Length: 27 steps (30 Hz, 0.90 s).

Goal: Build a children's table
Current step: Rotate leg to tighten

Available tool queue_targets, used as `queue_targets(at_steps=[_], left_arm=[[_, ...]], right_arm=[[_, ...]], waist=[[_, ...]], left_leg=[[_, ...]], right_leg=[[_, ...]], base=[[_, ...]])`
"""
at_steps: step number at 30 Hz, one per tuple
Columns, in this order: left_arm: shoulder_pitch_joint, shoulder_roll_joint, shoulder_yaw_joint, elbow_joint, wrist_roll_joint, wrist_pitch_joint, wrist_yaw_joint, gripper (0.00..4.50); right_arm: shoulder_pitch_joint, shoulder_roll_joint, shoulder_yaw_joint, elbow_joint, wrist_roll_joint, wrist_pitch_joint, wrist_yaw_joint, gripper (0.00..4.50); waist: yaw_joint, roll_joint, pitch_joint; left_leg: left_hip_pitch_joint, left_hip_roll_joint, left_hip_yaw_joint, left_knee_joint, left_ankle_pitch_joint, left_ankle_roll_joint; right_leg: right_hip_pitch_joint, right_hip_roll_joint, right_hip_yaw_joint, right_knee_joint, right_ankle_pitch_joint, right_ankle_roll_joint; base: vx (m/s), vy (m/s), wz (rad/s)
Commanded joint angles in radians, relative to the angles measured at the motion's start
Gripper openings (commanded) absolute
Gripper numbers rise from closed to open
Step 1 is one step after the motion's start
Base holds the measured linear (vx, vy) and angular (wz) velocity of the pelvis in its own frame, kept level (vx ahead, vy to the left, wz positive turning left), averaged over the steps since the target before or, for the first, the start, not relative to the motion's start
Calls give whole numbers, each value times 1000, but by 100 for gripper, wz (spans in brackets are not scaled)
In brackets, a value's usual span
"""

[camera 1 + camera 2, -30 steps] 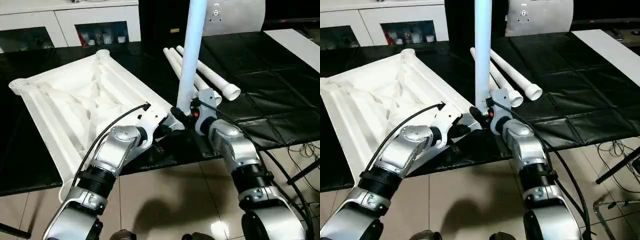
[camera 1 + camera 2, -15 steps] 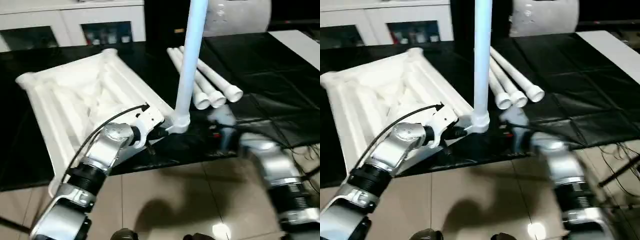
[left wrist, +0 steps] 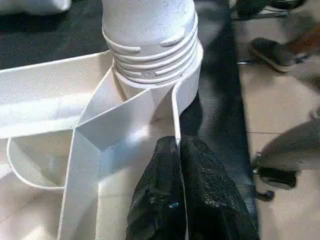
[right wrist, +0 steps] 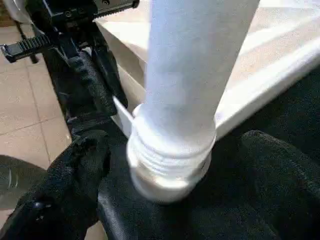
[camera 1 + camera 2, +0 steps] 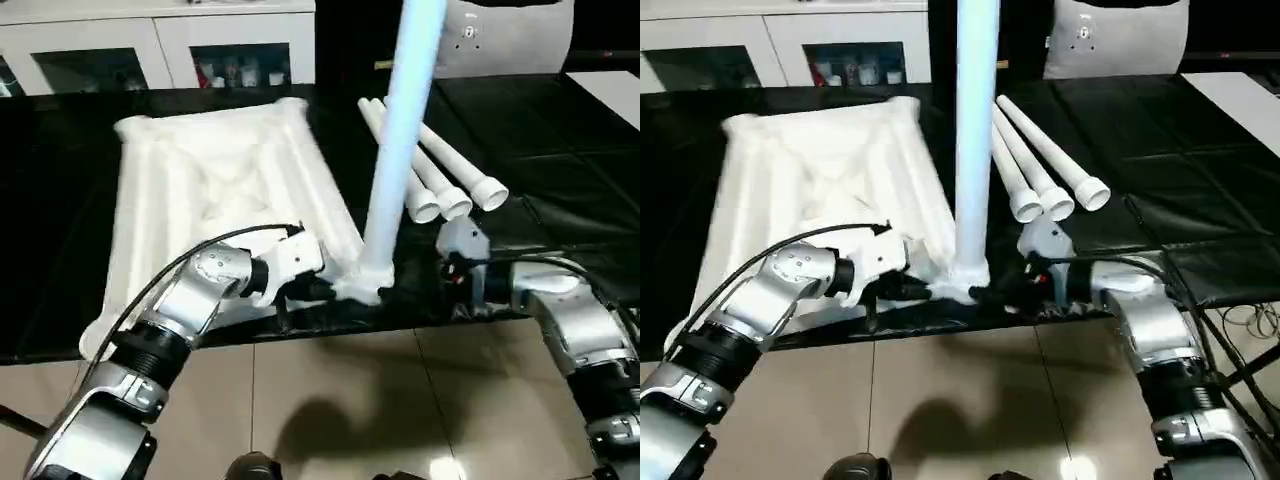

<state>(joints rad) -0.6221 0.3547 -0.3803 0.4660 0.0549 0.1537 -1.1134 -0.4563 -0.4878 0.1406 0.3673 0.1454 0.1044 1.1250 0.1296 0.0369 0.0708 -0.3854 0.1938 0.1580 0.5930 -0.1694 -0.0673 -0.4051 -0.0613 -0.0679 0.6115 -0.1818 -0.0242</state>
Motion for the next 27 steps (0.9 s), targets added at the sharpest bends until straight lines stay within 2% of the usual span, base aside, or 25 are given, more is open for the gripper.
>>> queue_targets(at_steps=[1,3,6,7,8,9,14,15,21,26,27], left_arm=[[-21,7,-44,-27,8,-27,-55,0],[-22,11,-47,-28,6,-34,-71,0],[-26,20,-50,-30,-1,-54,-110,0],[-26,22,-50,-30,-3,-57,-117,0],[-27,24,-50,-28,-4,-61,-122,0],[-28,25,-50,-25,-3,-64,-124,0],[-30,28,-48,-16,-3,-71,-129,0],[-30,28,-47,-15,-3,-71,-129,0],[-31,28,-44,-9,-6,-71,-135,0],[-30,24,-38,-6,-13,-62,-137,0],[-28,22,-34,-8,-17,-54,-135,0]], right_arm=[[-17,-4,11,3,-5,-10,25,448],[-21,-1,14,8,0,-11,34,421],[-39,10,17,38,22,-3,69,410],[-44,12,20,50,28,-2,81,385],[-48,13,22,58,29,-6,87,385],[-51,13,25,64,29,-4,93,364],[-56,14,30,78,28,4,107,344],[-56,14,30,81,28,5,108,322],[-59,18,31,100,30,7,122,270],[-55,24,37,101,33,22,126,251],[-52,27,38,96,35,34,126,251]], waist=[[-4,-3,-85],[-4,-3,-85],[0,-4,-85],[0,-4,-87],[0,-3,-85],[1,-4,-85],[2,-4,-84],[3,-3,-84],[3,-3,-83],[2,-3,-83],[2,-1,-80]], left_leg=[[15,36,-2,-58,-155,69],[15,36,-2,-57,-153,71],[14,36,-2,-56,-145,76],[14,36,-1,-55,-142,77],[13,35,-1,-55,-143,77],[14,36,-1,-55,-144,77],[15,36,-1,-55,-143,77],[15,36,-1,-55,-143,77],[14,36,-1,-55,-143,76],[15,35,-1,-56,-151,71],[14,35,-1,-56,-149,72]], right_leg=[[61,-77,45,-64,-115,-234],[60,-77,45,-64,-111,-235],[61,-77,45,-62,-103,-238],[61,-77,45,-60,-98,-241],[61,-76,44,-61,-98,-242],[60,-76,44,-61,-99,-241],[60,-75,44,-60,-96,-243],[60,-76,44,-60,-99,-242],[60,-75,43,-61,-106,-240],[60,-75,43,-63,-120,-237],[58,-75,44,-63,-118,-237]], base=[[0,0,0],[0,0,0],[0,0,0],[0,0,0],[0,0,0],[0,0,0],[0,0,0],[0,0,0],[0,0,0],[0,0,0],[0,0,0]])
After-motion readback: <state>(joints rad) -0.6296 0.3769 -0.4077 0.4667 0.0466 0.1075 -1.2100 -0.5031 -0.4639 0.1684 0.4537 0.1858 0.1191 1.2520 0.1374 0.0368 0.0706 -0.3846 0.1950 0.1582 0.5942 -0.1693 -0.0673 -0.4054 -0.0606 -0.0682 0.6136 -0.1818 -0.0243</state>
